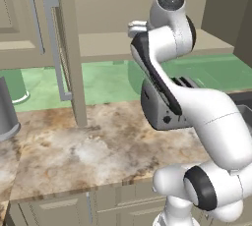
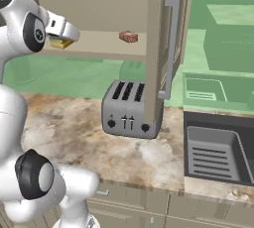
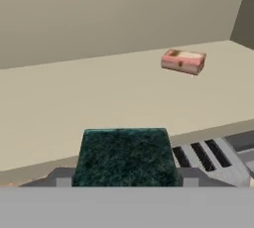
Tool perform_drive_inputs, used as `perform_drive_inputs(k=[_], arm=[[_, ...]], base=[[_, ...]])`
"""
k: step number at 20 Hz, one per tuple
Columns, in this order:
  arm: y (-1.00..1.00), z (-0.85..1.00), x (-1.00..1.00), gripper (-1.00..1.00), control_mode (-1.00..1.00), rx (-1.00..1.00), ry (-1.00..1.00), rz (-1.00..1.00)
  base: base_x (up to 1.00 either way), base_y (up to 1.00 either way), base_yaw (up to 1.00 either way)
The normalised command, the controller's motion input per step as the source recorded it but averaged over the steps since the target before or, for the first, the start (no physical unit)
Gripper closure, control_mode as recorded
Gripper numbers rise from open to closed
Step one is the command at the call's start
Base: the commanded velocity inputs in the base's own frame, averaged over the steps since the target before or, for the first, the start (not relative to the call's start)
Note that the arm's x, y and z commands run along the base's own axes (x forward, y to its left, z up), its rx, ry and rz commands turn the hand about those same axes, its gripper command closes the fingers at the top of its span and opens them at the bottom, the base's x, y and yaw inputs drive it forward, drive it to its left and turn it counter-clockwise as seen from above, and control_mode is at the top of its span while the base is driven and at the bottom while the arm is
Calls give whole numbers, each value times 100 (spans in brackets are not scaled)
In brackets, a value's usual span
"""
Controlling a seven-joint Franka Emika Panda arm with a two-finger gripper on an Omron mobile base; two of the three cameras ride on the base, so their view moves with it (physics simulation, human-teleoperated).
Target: Locate and retrieve the sponge and bar soap from the cabinet. Place them next to the sink.
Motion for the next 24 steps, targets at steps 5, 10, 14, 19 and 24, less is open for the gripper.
perform_drive_inputs(k=[5,10,14,19,24], arm=[[-40,4,-75,100,-100,0,7,2],[-40,-5,-85,100,-100,0,6,0],[-52,-21,-75,100,-100,0,8,0],[-26,-9,-18,100,-100,0,3,-2],[-3,-2,-5,100,-100,0,1,-1]], base=[[0,0,0],[0,0,0],[0,0,0],[0,0,0],[0,0,0]])
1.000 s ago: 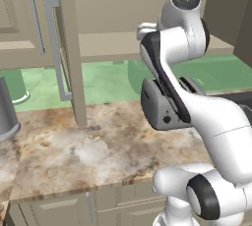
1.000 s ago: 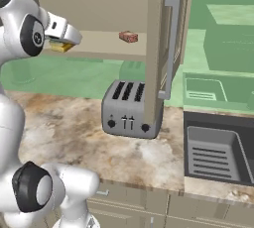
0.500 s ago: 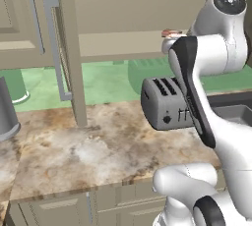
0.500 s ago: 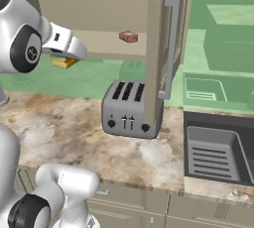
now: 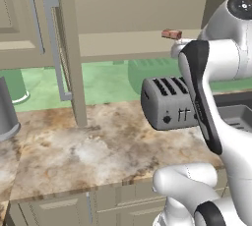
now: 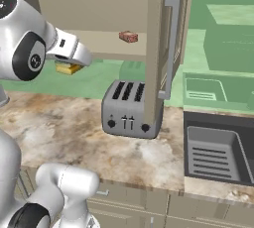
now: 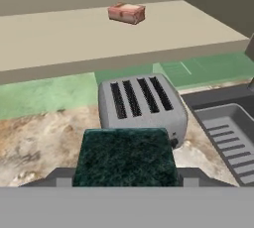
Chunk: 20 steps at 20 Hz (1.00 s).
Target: Locate and retrieve the sponge and bar soap from the cabinet. Place them next to the sink.
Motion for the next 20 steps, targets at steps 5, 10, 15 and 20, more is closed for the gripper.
perform_drive_inputs(k=[5,10,15,20], arm=[[-8,-35,0,100,-100,0,12,0],[-24,-46,-6,100,-100,0,12,-5],[-32,-42,-3,100,-100,0,17,-9],[-26,-33,-11,100,-100,0,16,-9]], base=[[0,0,0],[0,0,0],[0,0,0],[0,0,0]])
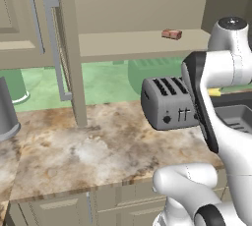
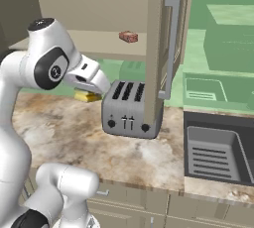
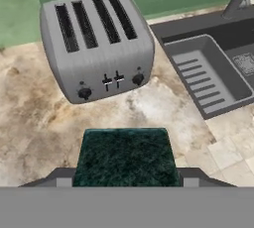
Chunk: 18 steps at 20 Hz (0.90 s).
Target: Locate and retrieve the sponge and bar soap from the cabinet. Place them next to the sink.
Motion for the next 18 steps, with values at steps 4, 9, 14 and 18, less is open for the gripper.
perform_drive_inputs(k=[4,9,14,18], arm=[[-21,-34,-5,100,-100,0,16,-9],[-28,-36,-5,100,-100,0,11,-8],[-26,-19,-12,100,-100,1,7,-5],[-23,-19,-15,100,-100,1,1,-3]], base=[[0,0,0],[0,0,0],[0,0,0],[0,0,0]])
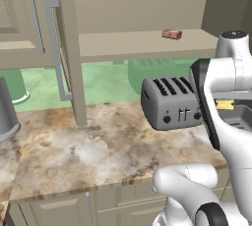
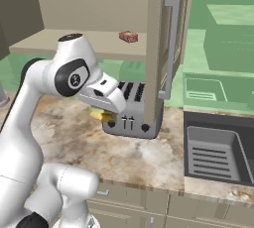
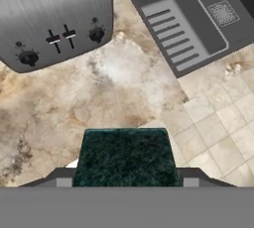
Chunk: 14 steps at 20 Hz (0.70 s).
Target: Locate and retrieve the sponge and bar soap from the cabinet. Place them next to the sink.
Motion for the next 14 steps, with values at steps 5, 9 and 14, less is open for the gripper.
perform_drive_inputs(k=[5,9,14], arm=[[-13,-27,-13,100,-100,0,0,-1],[-19,-39,0,100,-100,5,0,-1],[-25,-44,3,100,-100,1,5,-1]], base=[[0,0,0],[0,0,0],[0,0,0]])
